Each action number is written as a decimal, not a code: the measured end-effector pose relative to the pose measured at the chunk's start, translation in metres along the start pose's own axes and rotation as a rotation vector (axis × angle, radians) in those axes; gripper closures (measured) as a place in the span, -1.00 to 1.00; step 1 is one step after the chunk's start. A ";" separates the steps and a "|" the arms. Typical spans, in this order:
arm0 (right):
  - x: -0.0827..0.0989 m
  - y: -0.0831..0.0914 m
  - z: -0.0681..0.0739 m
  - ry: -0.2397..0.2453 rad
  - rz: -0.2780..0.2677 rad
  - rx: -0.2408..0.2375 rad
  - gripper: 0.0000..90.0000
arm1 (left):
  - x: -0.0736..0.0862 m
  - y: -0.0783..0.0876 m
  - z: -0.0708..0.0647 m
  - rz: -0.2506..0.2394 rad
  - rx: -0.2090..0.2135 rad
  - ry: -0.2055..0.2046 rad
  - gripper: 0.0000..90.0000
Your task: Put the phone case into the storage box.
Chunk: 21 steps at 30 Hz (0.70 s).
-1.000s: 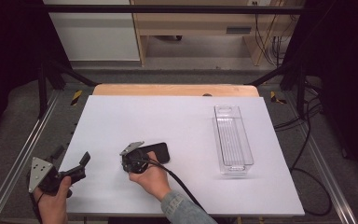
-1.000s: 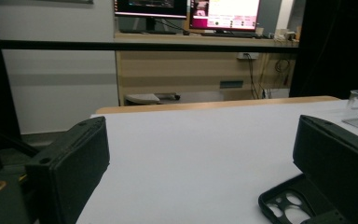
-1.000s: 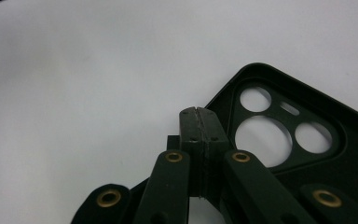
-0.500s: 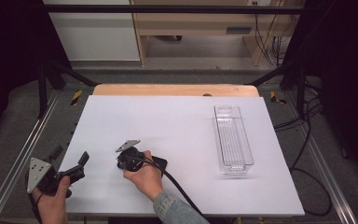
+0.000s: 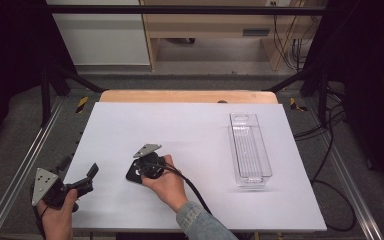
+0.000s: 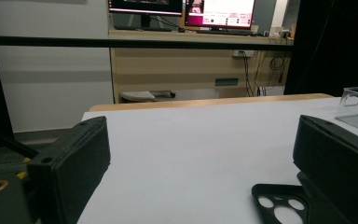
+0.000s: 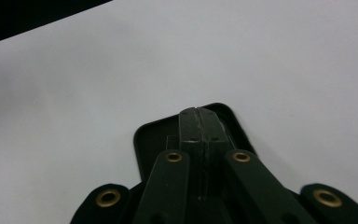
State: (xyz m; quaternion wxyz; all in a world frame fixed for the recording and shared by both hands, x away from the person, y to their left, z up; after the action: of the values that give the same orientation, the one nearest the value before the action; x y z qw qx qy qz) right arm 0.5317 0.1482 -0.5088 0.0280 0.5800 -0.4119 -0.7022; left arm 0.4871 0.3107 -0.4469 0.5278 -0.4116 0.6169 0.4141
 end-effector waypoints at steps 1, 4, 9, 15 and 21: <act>0.000 0.006 -0.006 0.000 -0.004 0.013 0.99 | 0.002 -0.001 -0.002 0.011 0.011 -0.002 -0.91; 0.000 0.016 -0.016 0.002 -0.014 0.029 0.93 | 0.004 -0.003 -0.007 0.024 0.031 -0.009 -0.91; 0.004 0.025 -0.030 0.018 -0.012 0.051 0.63 | 0.008 -0.006 -0.014 0.048 0.060 -0.031 -0.91; 0.012 0.029 -0.040 0.001 0.029 0.040 -0.15 | 0.011 -0.008 -0.017 0.064 0.077 -0.035 -0.91; 0.025 0.027 -0.038 -0.009 0.088 -0.022 -0.62 | 0.013 -0.009 -0.019 0.074 0.088 -0.038 -0.91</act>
State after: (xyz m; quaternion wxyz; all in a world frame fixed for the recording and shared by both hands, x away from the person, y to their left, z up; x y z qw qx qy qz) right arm 0.5434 0.0967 -0.5119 0.0631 0.5578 -0.4293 -0.7075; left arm 0.4881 0.2890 -0.4580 0.5413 -0.3568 0.6392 0.4136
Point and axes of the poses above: each handheld gripper's, and its own axes: y roughly backward along the jaws, x roughly out of its underside, z roughly to its left, the point moved 10 cm from there along -y, roughly forward along the jaws, and after that the axes turned 4 degrees about y, right-handed, at the moved point
